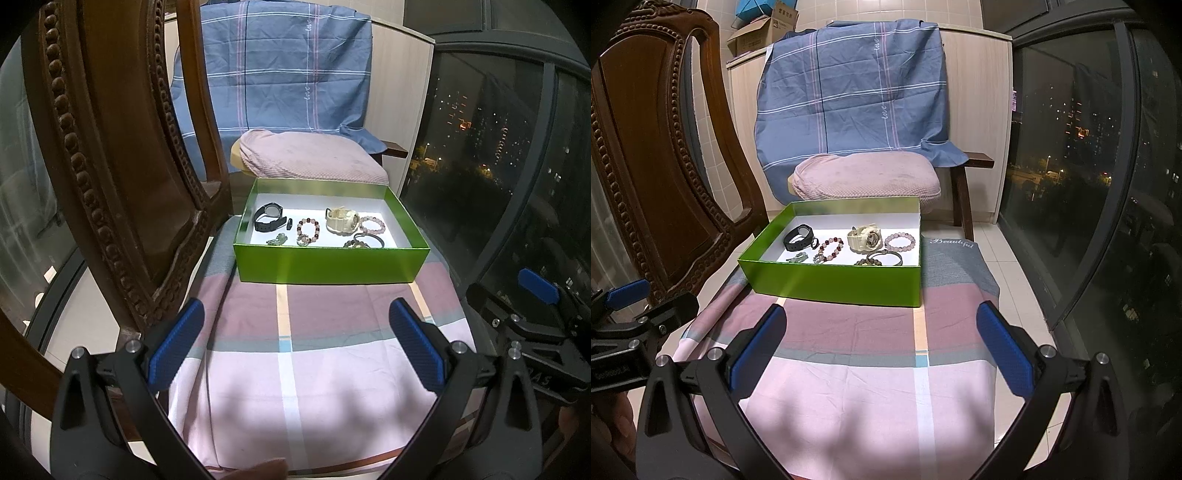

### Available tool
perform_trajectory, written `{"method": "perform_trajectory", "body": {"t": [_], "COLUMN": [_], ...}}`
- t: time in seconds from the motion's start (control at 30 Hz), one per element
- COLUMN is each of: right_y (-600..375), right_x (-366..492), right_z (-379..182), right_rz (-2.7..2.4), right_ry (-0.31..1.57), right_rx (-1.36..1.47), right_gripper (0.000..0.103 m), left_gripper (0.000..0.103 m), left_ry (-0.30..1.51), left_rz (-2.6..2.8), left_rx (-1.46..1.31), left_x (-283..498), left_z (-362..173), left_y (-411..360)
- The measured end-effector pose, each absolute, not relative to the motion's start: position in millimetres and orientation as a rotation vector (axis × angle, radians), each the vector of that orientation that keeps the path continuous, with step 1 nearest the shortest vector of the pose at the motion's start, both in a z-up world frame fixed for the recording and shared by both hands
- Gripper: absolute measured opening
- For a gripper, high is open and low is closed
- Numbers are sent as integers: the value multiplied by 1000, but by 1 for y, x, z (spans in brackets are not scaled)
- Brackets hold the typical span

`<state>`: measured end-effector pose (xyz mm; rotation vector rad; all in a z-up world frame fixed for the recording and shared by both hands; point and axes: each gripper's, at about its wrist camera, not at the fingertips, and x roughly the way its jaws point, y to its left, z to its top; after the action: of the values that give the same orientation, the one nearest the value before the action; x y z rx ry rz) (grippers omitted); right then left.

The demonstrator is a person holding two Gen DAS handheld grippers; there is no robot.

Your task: Organize jewelry

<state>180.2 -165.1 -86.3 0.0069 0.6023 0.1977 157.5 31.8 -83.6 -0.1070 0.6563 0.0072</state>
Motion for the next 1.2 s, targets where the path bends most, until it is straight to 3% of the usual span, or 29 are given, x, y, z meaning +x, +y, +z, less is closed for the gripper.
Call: {"method": "perform_trajectory", "body": {"t": [1.2], "right_y": [-164], "right_x": [181], "right_z": [-87], "right_rz": [198], "right_ry": [601], "right_rx": [5], "right_gripper": [100], "left_gripper": [99], "left_ry": [667], "left_rz": [-1], "left_rx": [-103], "left_x": [161], "left_z": [-89], "left_y": [34]}}
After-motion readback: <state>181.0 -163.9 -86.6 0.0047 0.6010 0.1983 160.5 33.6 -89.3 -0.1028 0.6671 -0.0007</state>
